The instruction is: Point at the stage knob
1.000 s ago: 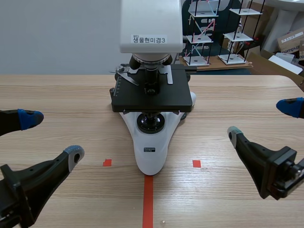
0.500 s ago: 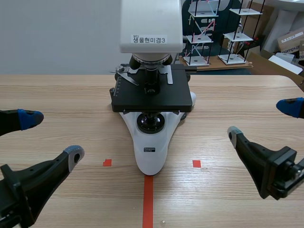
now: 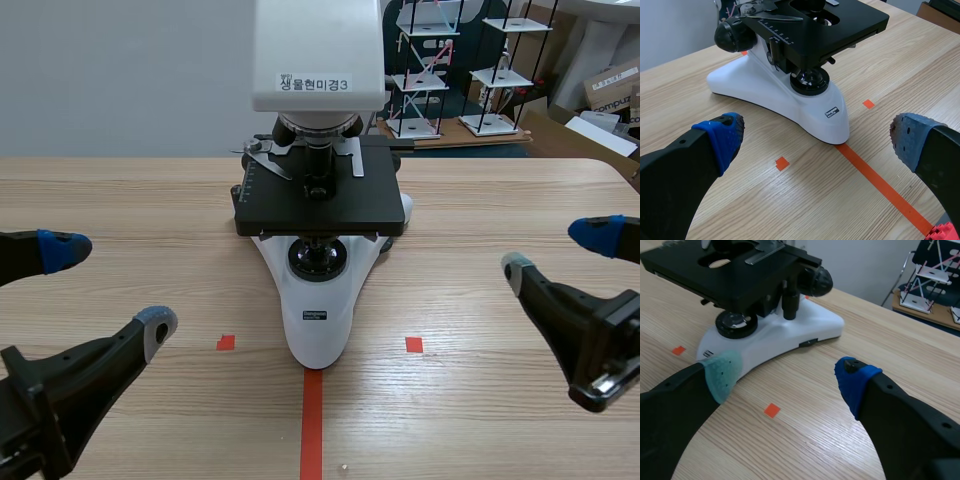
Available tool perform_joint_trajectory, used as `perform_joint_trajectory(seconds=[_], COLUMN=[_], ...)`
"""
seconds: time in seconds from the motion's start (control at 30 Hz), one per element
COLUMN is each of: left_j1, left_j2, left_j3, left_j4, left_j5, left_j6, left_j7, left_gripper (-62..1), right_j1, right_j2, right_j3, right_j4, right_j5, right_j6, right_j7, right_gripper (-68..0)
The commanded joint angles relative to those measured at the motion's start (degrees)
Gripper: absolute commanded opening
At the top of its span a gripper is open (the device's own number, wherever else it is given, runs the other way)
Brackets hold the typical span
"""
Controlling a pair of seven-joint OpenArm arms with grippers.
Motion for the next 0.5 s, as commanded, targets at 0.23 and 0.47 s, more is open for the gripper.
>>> perform_joint_trajectory(seconds=[0.23, 0.47], left_j1=[0.1, 0.1], left_j2=[0.3, 0.3], left_j3=[-0.3, -0.3], left_j4=[1.3, 1.3], left_j5=[-0.4, -0.4], left_j6=[0.1, 0.1], left_j7=[-1.0, -1.0], left_gripper=[1.0, 1.1], right_j1=[13.6, 25.3], right_j2=[0.6, 0.6], right_j3=[-4.8, -12.1], right_j4=[-13.7, -23.8], right_j5=[0.0, 0.0], right_j6=[-0.3, -0.3], right_j7=[4.0, 6.8], right_gripper=[-57.1, -66.7])
